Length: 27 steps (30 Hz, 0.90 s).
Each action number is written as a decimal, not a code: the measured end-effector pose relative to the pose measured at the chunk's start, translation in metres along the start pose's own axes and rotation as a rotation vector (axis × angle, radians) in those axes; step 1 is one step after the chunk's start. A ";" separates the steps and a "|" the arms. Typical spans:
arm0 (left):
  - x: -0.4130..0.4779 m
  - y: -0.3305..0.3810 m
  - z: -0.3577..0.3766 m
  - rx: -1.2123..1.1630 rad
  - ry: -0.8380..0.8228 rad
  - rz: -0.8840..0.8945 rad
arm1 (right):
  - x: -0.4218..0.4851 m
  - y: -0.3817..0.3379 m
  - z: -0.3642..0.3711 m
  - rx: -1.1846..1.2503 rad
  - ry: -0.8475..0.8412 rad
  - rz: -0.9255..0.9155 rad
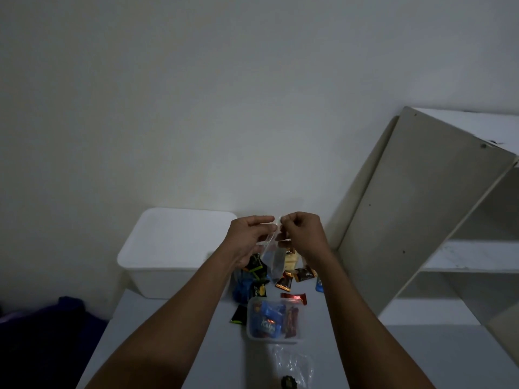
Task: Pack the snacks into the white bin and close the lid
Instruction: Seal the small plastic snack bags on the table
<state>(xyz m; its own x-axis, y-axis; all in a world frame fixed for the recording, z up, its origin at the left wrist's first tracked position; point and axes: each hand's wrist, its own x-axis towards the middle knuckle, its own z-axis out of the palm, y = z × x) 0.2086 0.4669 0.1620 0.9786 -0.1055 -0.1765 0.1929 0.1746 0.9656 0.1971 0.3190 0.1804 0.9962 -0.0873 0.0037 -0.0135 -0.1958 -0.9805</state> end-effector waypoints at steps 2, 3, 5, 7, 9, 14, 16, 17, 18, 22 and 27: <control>0.000 0.000 0.003 0.180 0.059 0.121 | 0.001 0.002 0.002 -0.145 -0.004 -0.050; 0.000 0.001 0.005 0.271 0.086 0.195 | 0.001 0.002 0.003 -0.206 -0.007 -0.072; 0.000 0.004 0.008 0.416 0.126 0.311 | 0.002 0.001 0.003 -0.276 -0.018 -0.101; 0.002 0.006 0.009 0.468 0.155 0.351 | 0.004 -0.001 0.003 -0.297 -0.024 -0.117; 0.003 0.007 0.008 0.486 0.172 0.363 | 0.004 -0.002 0.004 -0.298 -0.008 -0.132; 0.003 0.011 0.005 0.609 0.046 0.363 | 0.008 0.004 0.007 -0.297 0.085 -0.134; 0.002 0.012 0.001 0.635 -0.017 0.322 | 0.010 0.007 0.007 -0.287 0.103 -0.128; 0.002 0.011 0.000 0.641 -0.046 0.308 | 0.011 0.008 0.007 -0.275 0.112 -0.123; 0.001 0.011 -0.002 0.647 -0.070 0.301 | 0.011 0.009 0.007 -0.250 0.120 -0.114; 0.000 0.006 -0.004 0.611 -0.077 0.326 | 0.008 0.010 0.007 -0.154 0.096 -0.079; -0.001 -0.001 -0.001 0.518 -0.081 0.288 | 0.008 0.012 0.003 -0.150 0.077 -0.083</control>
<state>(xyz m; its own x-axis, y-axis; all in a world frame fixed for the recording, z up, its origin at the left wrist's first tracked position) 0.2072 0.4677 0.1614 0.9739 -0.2031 0.1013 -0.1589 -0.2911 0.9434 0.2054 0.3186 0.1680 0.9848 -0.1385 0.1044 0.0503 -0.3480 -0.9361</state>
